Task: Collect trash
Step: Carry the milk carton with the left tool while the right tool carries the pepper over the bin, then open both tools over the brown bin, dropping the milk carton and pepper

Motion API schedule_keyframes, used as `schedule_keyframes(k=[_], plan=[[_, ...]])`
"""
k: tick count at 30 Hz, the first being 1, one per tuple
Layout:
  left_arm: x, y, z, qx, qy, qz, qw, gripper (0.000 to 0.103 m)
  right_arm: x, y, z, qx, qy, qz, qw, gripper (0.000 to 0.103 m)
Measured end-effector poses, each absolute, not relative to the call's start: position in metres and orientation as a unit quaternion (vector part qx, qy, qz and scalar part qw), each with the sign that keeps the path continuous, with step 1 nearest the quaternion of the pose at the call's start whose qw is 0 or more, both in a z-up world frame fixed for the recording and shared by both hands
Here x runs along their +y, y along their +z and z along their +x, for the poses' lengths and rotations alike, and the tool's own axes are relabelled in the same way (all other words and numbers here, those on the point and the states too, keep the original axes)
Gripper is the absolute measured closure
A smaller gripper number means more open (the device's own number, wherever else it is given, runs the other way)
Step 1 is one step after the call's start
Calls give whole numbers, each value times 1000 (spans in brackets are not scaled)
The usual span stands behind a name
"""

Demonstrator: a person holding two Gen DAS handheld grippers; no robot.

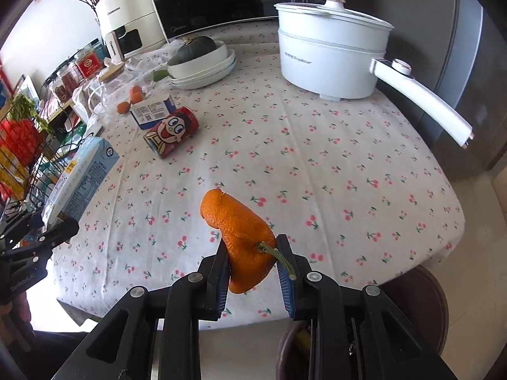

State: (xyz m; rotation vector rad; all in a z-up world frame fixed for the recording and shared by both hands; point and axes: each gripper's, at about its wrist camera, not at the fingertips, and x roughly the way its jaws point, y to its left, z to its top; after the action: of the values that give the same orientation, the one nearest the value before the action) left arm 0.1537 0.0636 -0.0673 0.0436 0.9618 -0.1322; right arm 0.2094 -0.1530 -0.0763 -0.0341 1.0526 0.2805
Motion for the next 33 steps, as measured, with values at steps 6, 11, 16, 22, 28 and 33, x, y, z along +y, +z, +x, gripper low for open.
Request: schedule_keyframes(k=[6, 11, 16, 22, 28, 33], plan=[[20, -70, 154, 465, -107, 39, 878, 51, -204, -73, 185, 499, 101, -3, 861, 75], [-21, -76, 149, 467, -152, 63, 869, 51, -238, -73, 168, 501, 76, 11, 862, 75], [-66, -83, 139, 467, -215, 79, 854, 50, -271, -74, 148, 508, 43, 21, 860, 75], [-120, -97, 122, 471, -297, 104, 824, 50, -306, -82, 133, 523, 7, 40, 852, 75], [-153, -112, 113, 480, -339, 125, 800, 50, -329, -88, 120, 531, -13, 43, 846, 75], [-166, -116, 114, 477, -345, 130, 798, 16, -347, -91, 112, 535, -26, 49, 843, 74]])
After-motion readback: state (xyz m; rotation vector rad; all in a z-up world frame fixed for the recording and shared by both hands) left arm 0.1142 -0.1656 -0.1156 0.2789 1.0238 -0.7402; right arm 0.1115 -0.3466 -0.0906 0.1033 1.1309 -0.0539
